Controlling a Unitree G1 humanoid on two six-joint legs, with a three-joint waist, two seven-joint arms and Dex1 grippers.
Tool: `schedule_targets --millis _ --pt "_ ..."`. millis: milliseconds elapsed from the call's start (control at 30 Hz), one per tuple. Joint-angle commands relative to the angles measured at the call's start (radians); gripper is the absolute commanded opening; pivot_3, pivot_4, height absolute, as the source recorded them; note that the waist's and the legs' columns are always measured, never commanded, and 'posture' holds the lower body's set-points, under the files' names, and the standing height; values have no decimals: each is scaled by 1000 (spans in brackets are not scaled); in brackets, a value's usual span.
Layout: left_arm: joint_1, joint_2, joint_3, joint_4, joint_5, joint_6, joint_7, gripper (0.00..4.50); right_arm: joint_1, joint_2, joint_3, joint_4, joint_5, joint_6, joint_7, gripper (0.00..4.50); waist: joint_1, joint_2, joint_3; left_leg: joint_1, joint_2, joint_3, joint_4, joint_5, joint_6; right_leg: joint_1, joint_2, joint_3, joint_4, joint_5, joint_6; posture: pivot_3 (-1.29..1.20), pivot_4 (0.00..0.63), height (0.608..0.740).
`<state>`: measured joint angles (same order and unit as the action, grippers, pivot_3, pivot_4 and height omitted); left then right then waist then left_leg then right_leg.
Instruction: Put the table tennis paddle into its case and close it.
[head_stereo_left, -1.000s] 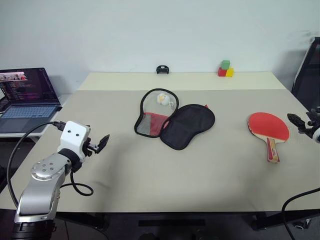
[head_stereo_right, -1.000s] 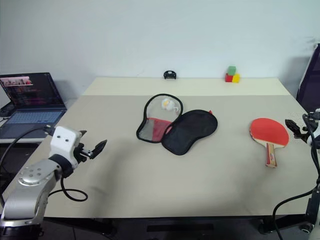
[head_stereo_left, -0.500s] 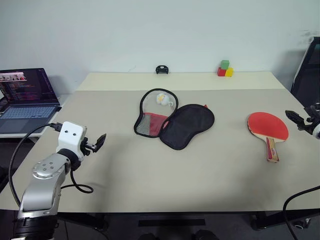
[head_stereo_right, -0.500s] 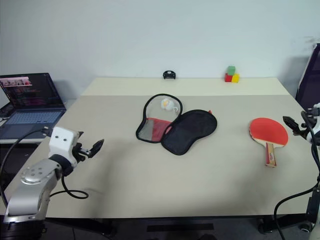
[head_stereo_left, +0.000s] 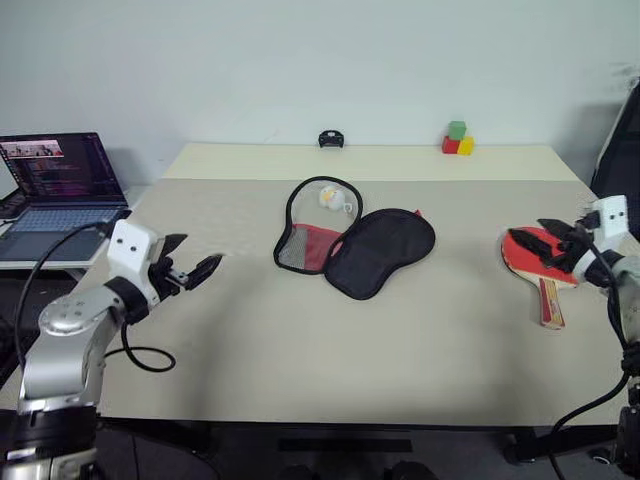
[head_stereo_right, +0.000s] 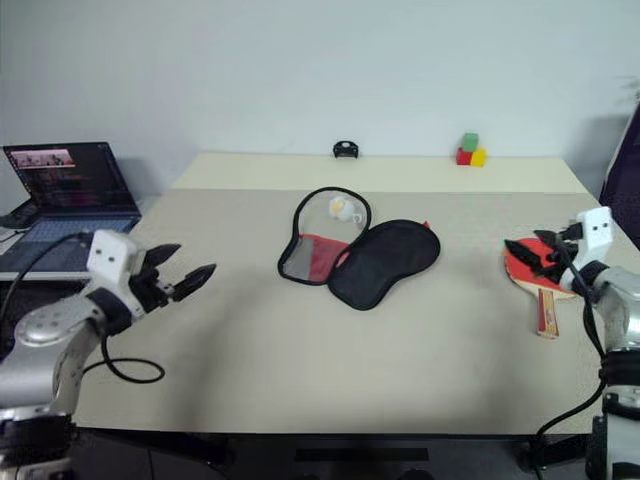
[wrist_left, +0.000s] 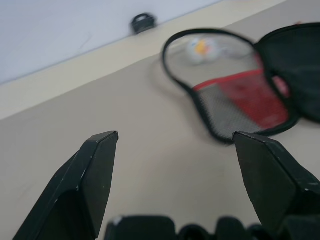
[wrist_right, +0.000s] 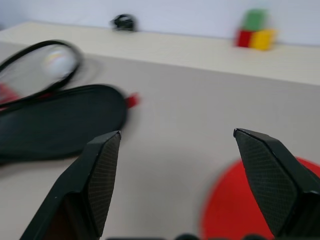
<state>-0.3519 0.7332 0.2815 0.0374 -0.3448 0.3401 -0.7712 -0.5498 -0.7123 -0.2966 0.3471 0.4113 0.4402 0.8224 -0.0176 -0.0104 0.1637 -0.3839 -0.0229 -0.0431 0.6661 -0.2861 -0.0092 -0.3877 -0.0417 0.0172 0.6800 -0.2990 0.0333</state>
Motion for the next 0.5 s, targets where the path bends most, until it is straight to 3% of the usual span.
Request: schedule_targets --millis 33,167,267,500 --pt "-75 14 -46 27 -23 -20 -89 4007 19 48 29 -177 64 122 -36 3916 -1 0 0 0 0 0 0 0 0 0 0 0 0 0 0 0 150 740" --pt "-139 19 -104 73 -11 -30 -163 4007 40 97 79 -288 87 231 -75 3916 -10 0 0 0 0 0 0 0 0 -1 0 0 0 0 0 0 150 740" --pt "-187 25 -147 116 -7 -41 -237 4007 54 143 109 -380 131 350 -123 4468 -11 0 0 0 0 -1 0 0 0 -1 1 0 0 0 0 0 150 740" --pt "-276 29 -210 197 25 -77 -322 4007 4 278 145 -421 162 569 -290 4468 -12 0 0 0 0 -1 0 0 0 -1 1 0 0 0 0 0 150 740"
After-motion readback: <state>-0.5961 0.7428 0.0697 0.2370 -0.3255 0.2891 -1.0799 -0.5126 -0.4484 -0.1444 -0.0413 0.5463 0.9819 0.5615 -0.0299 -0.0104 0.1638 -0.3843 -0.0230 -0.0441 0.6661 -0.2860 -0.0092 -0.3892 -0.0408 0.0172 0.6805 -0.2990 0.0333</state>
